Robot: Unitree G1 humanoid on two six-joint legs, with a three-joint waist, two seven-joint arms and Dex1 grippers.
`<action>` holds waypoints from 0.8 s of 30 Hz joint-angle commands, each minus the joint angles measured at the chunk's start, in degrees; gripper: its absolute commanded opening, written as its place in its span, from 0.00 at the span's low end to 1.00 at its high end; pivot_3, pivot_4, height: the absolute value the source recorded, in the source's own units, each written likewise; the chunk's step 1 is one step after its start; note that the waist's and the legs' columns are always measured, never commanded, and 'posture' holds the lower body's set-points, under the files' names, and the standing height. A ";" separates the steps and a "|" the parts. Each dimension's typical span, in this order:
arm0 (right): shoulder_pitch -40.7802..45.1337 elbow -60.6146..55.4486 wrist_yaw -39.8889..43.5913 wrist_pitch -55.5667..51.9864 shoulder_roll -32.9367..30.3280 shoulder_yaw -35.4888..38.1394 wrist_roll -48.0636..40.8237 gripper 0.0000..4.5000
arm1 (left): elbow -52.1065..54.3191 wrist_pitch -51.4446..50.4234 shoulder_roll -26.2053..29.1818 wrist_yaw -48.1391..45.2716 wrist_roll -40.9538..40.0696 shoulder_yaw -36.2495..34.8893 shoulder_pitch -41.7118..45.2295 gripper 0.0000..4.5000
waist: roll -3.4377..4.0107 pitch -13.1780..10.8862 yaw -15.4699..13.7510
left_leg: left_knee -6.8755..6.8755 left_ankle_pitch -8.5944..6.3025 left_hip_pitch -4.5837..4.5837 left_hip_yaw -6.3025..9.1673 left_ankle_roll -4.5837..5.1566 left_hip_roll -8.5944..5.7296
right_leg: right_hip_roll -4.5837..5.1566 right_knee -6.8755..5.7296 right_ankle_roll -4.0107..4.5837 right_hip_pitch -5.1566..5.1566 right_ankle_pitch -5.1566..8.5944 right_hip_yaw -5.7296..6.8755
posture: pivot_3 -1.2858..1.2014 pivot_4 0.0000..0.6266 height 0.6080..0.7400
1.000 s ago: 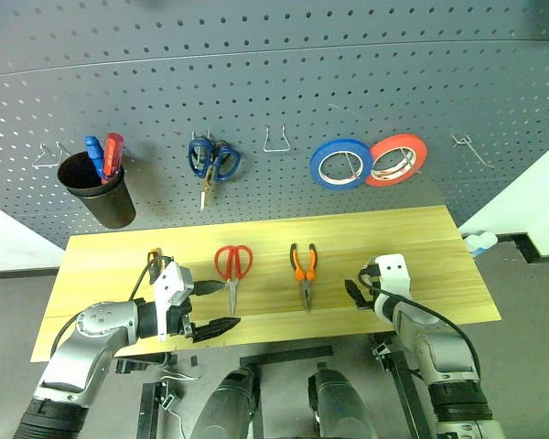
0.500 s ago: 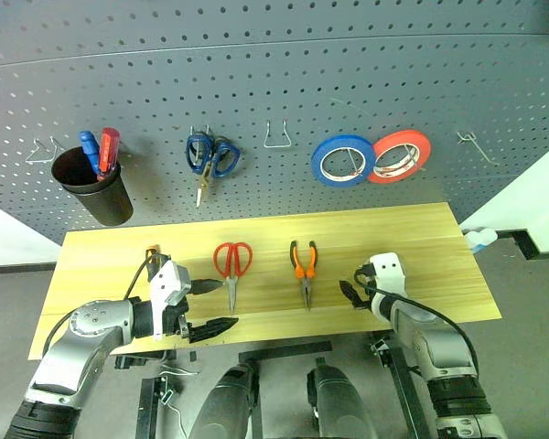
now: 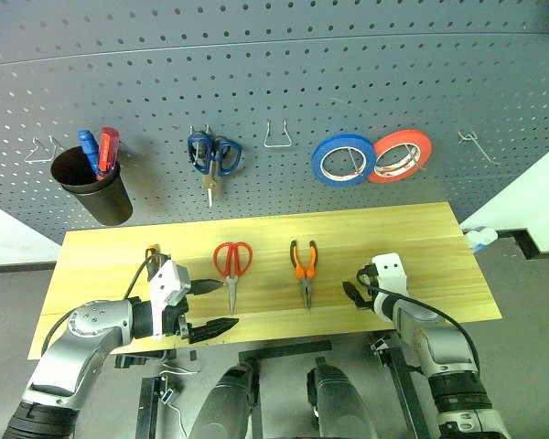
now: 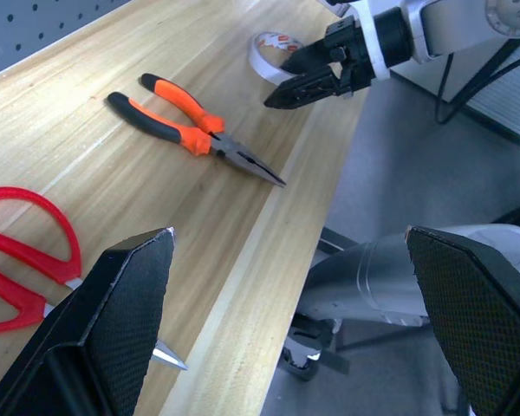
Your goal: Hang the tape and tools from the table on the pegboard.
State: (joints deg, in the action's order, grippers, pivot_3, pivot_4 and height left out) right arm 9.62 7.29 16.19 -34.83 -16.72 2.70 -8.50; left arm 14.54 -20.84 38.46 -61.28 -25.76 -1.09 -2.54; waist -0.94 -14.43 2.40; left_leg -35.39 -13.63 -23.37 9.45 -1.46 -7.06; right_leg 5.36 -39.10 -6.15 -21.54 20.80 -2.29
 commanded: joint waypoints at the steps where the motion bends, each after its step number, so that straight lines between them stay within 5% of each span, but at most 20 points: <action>1: 0.85 0.34 0.00 0.67 -0.35 1.45 -0.32 0.96 | 1.52 0.30 0.90 -0.49 -1.05 -1.00 -0.10 1.00 | 0.00 0.00 -0.02 | 0.01 0.00 0.00 0.00 0.00 0.00 | 0.00 0.00 0.00 0.00 0.00 0.00 | 0.53 0.43 0.84; 14: 0.45 -0.55 -0.60 2.12 0.18 2.30 -0.44 0.03 | -1.71 1.07 1.07 -1.25 -0.26 -0.34 4.03 1.00 | -0.01 0.01 -0.01 | 0.08 0.04 -0.01 -0.01 -0.07 0.00 | 0.00 0.00 0.00 -0.05 0.00 0.00 | 0.53 0.40 0.84; 24: -0.76 -1.78 -1.13 2.56 0.05 2.97 -0.40 0.01 | -5.11 3.32 0.58 -1.82 0.67 0.47 7.09 1.00 | 0.00 0.02 0.00 | 0.11 0.14 -0.01 -0.01 -0.24 0.00 | 0.00 -0.01 -0.01 -0.08 -0.01 0.00 | 0.53 0.38 0.84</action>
State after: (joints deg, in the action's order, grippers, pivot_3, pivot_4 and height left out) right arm 9.65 7.94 15.10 -32.92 -16.67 4.86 -8.62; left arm 9.11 -18.76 39.21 -62.48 -25.19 -0.75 4.37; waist -0.95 -14.41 2.40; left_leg -35.27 -13.45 -23.37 9.43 -1.76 -7.06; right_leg 5.35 -39.11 -6.16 -21.62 20.79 -2.29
